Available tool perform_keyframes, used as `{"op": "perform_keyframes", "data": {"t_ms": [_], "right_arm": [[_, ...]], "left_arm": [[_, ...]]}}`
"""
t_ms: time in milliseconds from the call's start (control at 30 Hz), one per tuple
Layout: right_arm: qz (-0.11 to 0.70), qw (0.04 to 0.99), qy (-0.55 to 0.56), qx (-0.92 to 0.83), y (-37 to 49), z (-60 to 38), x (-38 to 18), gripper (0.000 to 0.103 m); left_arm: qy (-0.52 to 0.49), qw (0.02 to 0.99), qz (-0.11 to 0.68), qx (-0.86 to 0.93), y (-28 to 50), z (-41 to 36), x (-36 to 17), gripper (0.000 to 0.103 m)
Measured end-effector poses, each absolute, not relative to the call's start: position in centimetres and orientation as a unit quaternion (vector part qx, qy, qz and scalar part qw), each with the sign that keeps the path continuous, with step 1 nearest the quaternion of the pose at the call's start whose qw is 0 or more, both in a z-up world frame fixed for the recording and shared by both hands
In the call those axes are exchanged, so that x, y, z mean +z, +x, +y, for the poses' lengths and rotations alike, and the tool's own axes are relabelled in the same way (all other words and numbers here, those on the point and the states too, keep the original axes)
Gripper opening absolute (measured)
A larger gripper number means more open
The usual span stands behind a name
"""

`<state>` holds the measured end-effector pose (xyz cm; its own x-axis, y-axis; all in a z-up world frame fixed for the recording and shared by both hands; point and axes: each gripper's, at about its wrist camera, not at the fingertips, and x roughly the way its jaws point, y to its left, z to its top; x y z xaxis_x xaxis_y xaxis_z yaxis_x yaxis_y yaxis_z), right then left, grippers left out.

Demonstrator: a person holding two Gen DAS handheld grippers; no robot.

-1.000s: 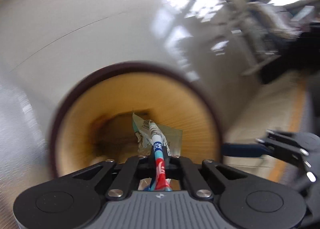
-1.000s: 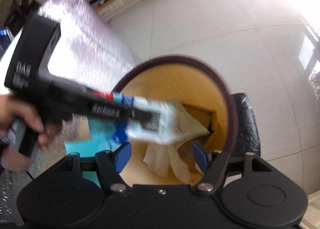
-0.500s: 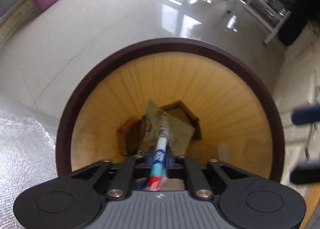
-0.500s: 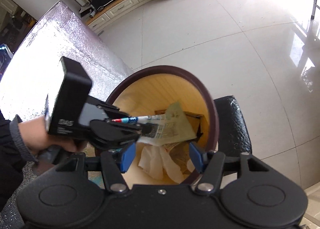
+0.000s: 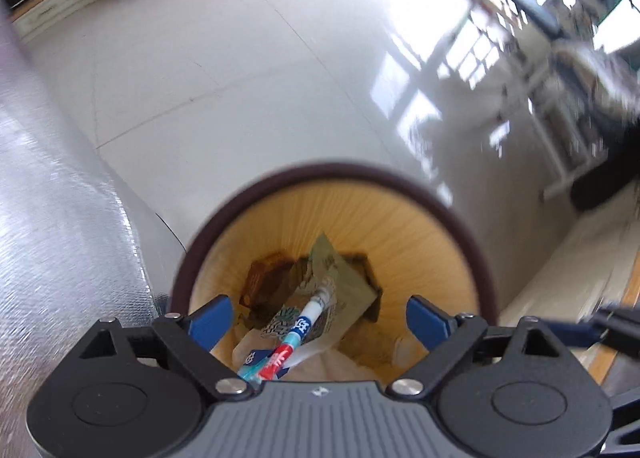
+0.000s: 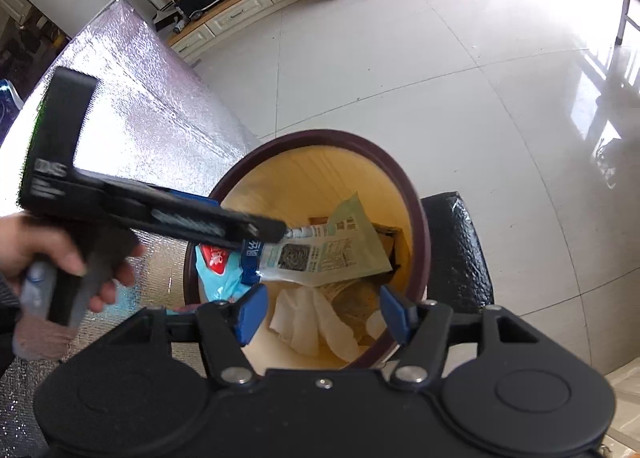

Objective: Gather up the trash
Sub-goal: 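Open the left tool to drop the clear wrapper with pen into the wastebasket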

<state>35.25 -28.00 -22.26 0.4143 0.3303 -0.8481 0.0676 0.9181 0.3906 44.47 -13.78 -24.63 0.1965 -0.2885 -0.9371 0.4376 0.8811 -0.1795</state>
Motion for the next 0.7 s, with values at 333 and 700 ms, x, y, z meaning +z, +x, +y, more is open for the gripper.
{"op": "perform_keyframes", "data": {"t_ms": [333,700], "right_arm": [[0.517,0.83,0.191,0.089,34.6,-28.5,-21.2,0.064],[0.51,0.825,0.222,0.098,34.3,-29.9,-22.1,0.064]], "left_arm": [[0.157,0.748,0.617,-0.188,42.1,-13.8,-26.2,0.034],[0.238,0.749,0.589,-0.187,44.2,-16.8,-32.0,0.0]]}}
